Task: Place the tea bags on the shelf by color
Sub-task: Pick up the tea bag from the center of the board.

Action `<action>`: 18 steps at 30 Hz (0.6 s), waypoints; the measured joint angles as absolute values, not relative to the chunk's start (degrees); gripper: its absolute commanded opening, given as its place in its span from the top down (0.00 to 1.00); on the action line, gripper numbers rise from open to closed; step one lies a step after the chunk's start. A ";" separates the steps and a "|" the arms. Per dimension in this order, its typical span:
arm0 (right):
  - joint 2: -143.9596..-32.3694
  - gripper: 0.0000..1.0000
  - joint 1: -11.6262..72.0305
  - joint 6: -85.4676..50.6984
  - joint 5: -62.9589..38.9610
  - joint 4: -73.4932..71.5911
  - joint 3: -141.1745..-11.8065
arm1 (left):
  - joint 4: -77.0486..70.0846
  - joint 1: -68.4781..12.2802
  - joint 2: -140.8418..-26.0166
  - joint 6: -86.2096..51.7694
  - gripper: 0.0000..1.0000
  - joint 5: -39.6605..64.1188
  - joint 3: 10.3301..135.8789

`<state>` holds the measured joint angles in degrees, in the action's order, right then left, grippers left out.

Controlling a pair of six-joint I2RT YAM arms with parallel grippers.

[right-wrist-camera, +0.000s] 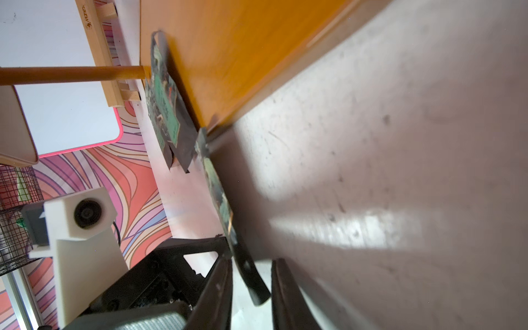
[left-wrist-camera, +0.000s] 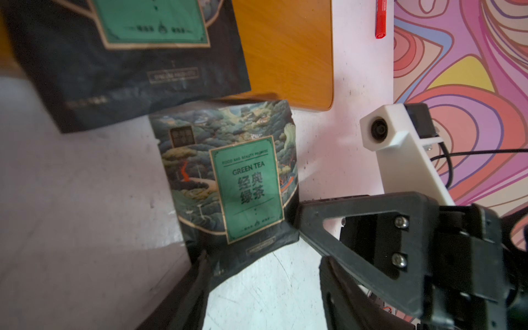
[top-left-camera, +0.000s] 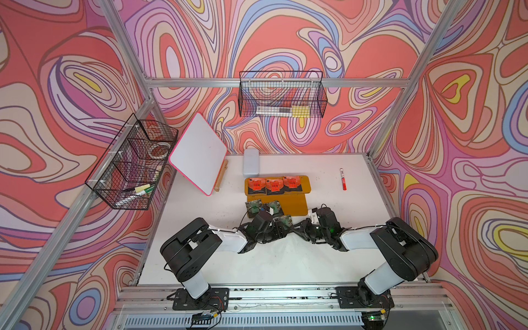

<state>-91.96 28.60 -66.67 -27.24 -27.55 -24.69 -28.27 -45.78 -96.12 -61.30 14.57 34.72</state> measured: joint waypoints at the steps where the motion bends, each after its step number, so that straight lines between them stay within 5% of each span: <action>1: -92.07 0.80 28.60 -66.70 -27.27 -27.94 -24.69 | -28.27 -45.78 -96.12 -61.30 0.35 14.57 34.72; 18: -91.79 0.69 28.60 -66.48 -27.35 -29.93 -24.69 | -28.25 -45.78 -96.12 -61.30 0.35 14.57 34.72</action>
<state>-91.79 28.60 -66.48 -27.35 -29.93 -24.69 -28.25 -45.78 -96.12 -61.30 14.57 34.72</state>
